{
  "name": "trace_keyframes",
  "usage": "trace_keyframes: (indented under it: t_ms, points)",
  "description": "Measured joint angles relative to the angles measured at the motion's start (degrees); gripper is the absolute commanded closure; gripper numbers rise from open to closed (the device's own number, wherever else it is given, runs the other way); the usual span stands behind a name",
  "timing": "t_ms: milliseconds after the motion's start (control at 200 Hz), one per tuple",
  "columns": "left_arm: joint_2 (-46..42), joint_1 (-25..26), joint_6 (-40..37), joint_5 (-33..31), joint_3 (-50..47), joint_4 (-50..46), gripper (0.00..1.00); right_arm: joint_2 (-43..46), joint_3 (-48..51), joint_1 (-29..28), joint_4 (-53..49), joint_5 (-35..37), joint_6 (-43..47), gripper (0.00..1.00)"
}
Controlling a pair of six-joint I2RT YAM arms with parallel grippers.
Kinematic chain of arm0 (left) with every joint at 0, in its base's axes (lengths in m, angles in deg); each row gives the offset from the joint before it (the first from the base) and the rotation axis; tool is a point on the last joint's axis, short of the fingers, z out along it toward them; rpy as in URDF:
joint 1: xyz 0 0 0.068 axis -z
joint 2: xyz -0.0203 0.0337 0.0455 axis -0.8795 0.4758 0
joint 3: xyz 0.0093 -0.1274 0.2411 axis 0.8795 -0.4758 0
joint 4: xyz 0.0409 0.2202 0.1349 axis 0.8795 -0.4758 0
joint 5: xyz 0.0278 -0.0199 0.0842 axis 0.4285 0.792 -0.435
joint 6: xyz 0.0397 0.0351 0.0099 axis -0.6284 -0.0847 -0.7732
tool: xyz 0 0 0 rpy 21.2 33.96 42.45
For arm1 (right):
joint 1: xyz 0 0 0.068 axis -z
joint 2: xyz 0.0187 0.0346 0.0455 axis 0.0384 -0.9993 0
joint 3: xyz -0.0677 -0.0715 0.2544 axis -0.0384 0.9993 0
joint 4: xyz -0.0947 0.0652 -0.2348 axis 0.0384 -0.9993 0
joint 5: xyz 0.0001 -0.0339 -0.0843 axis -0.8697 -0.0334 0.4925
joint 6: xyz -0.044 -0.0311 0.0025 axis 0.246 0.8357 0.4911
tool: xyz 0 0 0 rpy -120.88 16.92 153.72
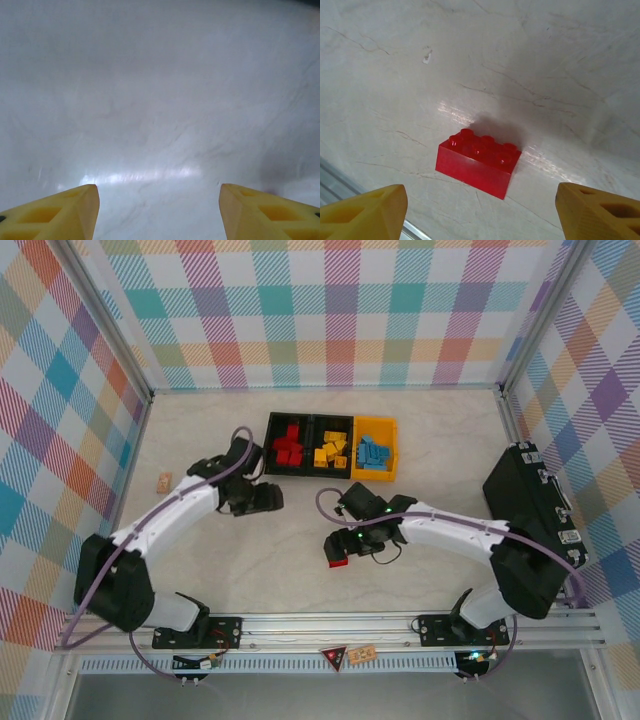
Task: Sort the legos into containers by color
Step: Pick up the lego from the bottom-center of the table.
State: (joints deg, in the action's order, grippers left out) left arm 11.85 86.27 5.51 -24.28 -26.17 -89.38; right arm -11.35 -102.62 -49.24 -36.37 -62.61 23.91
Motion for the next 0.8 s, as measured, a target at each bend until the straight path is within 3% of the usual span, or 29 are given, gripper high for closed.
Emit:
trace_keyframes:
  t_ms: [155,310,370,445,575,800]
  points:
    - [-7.5,-0.1,3.4,4.4,-9.5,0.9,0.35,-5.9,-3.9,-2.0,-1.4,1.2,-2.6,0.22]
    - [-7.9,-0.1,5.7,6.3,-15.0,2.3,0.35,-10.6,-7.1,-3.4,-3.3,2.2,-4.1,0.23]
    - [-7.9,-0.1,6.4,6.6,-15.9,2.9,0.35,-11.8,-7.6,-3.7,-3.9,2.5,-4.7,0.27]
    - [-7.6,-0.1,6.9,7.0,-16.2,3.8,0.35,-13.1,-7.7,-4.1,-4.6,2.7,-5.3,0.41]
    - [-7.0,-0.1,7.4,7.5,-16.2,5.3,0.36,-13.6,-8.3,-4.2,-5.8,3.3,-6.6,0.52]
    - [-6.6,-0.1,8.4,7.5,-17.1,6.8,0.36,-13.2,-11.7,-4.1,-8.0,5.7,-6.4,0.54]
